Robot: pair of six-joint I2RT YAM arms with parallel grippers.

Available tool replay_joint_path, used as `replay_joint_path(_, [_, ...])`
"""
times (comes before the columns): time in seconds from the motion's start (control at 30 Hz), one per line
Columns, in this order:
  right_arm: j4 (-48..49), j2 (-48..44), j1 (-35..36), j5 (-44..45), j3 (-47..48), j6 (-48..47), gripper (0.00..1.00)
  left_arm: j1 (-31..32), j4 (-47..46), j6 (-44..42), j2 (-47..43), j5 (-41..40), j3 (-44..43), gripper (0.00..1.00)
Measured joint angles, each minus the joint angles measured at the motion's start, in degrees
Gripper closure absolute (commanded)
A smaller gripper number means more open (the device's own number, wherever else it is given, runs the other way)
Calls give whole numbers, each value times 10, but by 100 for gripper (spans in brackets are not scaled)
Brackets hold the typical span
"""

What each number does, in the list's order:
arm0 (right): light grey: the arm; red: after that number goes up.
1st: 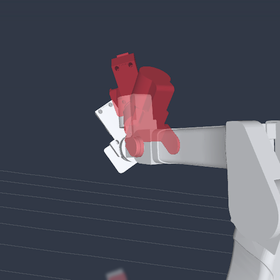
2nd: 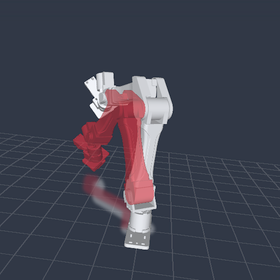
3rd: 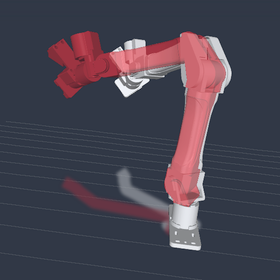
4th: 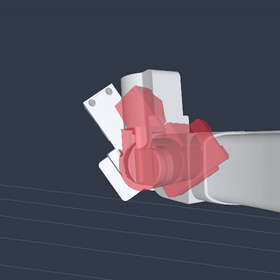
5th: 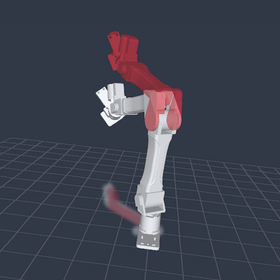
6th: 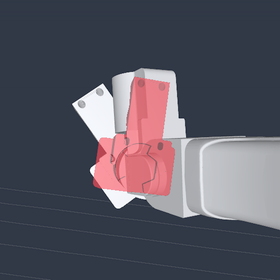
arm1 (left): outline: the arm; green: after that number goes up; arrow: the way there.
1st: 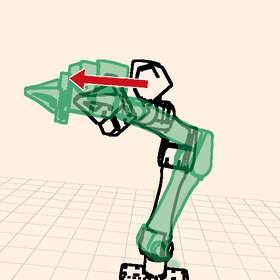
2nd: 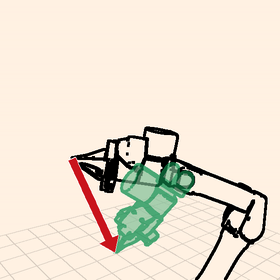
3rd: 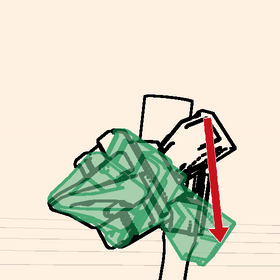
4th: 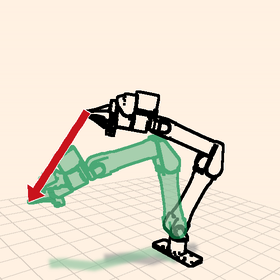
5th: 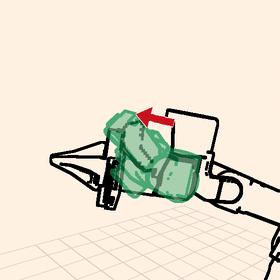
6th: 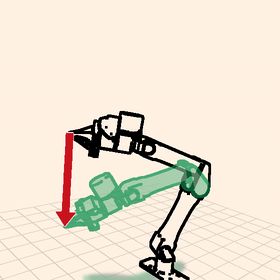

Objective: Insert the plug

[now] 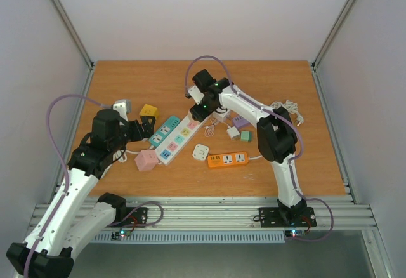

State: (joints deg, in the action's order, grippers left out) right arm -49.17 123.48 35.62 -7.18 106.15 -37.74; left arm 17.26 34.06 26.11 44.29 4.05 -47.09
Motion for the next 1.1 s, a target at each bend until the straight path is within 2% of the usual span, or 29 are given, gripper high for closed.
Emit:
replay_joint_path(0.1, [-5,4,0,-3,6,-5,66,0,0,0,0,0,0,1])
replay_joint_path(0.3, [35,-12,0,-2,-35,3,73,0,0,0,0,0,0,1])
replay_joint_path(0.57, [126,-54,1,14,-132,41,74,0,0,0,0,0,0,1])
replay_joint_path(0.73, [143,-58,2,20,-143,53,71,0,0,0,0,0,0,1])
replay_joint_path(0.87, [137,-57,4,28,-134,56,58,0,0,2,2,0,0,0])
replay_joint_path(0.9, [134,-55,4,28,-127,56,53,0,1,2,3,0,0,1])
replay_joint_path(0.97, [117,-48,4,29,-110,55,35,0,2,2,7,0,0,1])
replay_joint_path(1.1, [54,-23,4,33,-50,65,18,0,13,4,9,-9,0,1])
